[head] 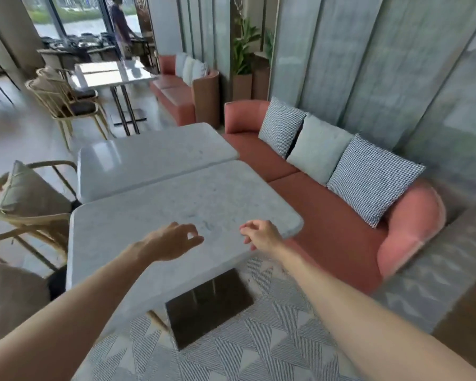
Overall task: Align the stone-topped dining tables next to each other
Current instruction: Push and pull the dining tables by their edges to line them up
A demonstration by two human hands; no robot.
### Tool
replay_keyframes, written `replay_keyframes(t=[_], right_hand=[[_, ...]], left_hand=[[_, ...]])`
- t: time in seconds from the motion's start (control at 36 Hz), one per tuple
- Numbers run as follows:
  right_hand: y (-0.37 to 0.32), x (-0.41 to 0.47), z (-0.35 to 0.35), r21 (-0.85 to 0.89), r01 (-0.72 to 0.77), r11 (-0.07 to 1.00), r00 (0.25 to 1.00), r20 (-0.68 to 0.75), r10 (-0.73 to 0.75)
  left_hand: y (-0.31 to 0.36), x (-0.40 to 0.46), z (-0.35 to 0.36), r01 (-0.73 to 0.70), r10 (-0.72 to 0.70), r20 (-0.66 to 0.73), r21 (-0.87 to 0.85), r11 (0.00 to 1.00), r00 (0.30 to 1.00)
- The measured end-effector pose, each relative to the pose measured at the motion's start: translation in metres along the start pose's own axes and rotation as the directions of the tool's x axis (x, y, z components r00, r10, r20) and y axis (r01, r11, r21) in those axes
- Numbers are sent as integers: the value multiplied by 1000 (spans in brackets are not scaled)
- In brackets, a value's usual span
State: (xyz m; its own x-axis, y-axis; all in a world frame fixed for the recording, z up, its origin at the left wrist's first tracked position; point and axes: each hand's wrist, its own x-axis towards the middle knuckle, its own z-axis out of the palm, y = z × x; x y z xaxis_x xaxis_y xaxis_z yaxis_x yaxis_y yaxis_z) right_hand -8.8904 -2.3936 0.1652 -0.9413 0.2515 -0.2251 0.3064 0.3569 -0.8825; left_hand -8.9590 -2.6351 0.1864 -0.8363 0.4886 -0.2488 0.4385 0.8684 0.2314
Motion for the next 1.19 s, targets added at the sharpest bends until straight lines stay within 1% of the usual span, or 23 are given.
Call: replay_keyframes(t=[0.06, 0.17, 0.25, 0.33, 0.44, 0.53, 0.61, 0.69, 0.75, 0.83, 0.94, 1.03, 1.11, 1.17, 1.19], right_hand=[[3, 13, -33, 32, 4, 999, 1000, 6, -4], [5, 39, -85, 94, 7, 996, 1000, -11, -6], [5, 66, -122, 178, 14, 984, 1000, -29, -9], [-1, 92, -149, 198, 33, 980, 999, -26, -29], [-10, 130, -165, 209, 58, 976, 998, 13, -62], [-15, 162, -170, 202, 86, 975, 993, 66, -102], [-17, 202, -174, 159, 105, 982, 987, 100, -122], [-17, 252, -176, 131, 119, 984, 984, 116, -134], [-15, 288, -177, 121, 121, 985, 984, 113, -135], [-13, 346, -178, 84, 71, 994, 989, 121, -81], [-23, 401, -180, 10, 56, 998, 985, 161, -57], [-32, 443, -170, -37, 60, 998, 981, 185, -52], [-37, 473, -143, -139, 93, 986, 960, 275, -52], [-39, 485, -120, -195, 137, 971, 931, 359, -59], [-40, 496, -103, -224, 169, 960, 906, 419, -62]], left_hand=[[23, 22, -12, 7, -6, -42, 19, 1000, 999], [45, 56, -28, 41, -34, -105, 63, 997, 994], [66, 83, -33, 86, -79, -142, 48, 995, 987], [92, 113, -30, 86, -81, -183, 18, 996, 980], [125, 155, -27, 14, -10, -217, 15, 1000, 976], [139, 190, -33, -17, 17, -265, 3, 1000, 964], [141, 232, -37, -49, 39, -307, -25, 998, 951], [129, 286, -39, -46, 35, -321, -29, 998, 946], [116, 324, -36, -28, 5, -319, -66, 997, 948], [95, 380, -29, 40, -93, -283, -189, 981, 955], [72, 415, -19, 124, -189, -238, -263, 957, 953], [56, 426, -8, 185, -257, -201, -320, 929, 945], [35, 427, 6, 269, -333, -139, -348, 898, 933], [20, 422, 13, 335, -408, -115, -396, 855, 906], [10, 422, 20, 385, -475, -101, -453, 804, 874]])
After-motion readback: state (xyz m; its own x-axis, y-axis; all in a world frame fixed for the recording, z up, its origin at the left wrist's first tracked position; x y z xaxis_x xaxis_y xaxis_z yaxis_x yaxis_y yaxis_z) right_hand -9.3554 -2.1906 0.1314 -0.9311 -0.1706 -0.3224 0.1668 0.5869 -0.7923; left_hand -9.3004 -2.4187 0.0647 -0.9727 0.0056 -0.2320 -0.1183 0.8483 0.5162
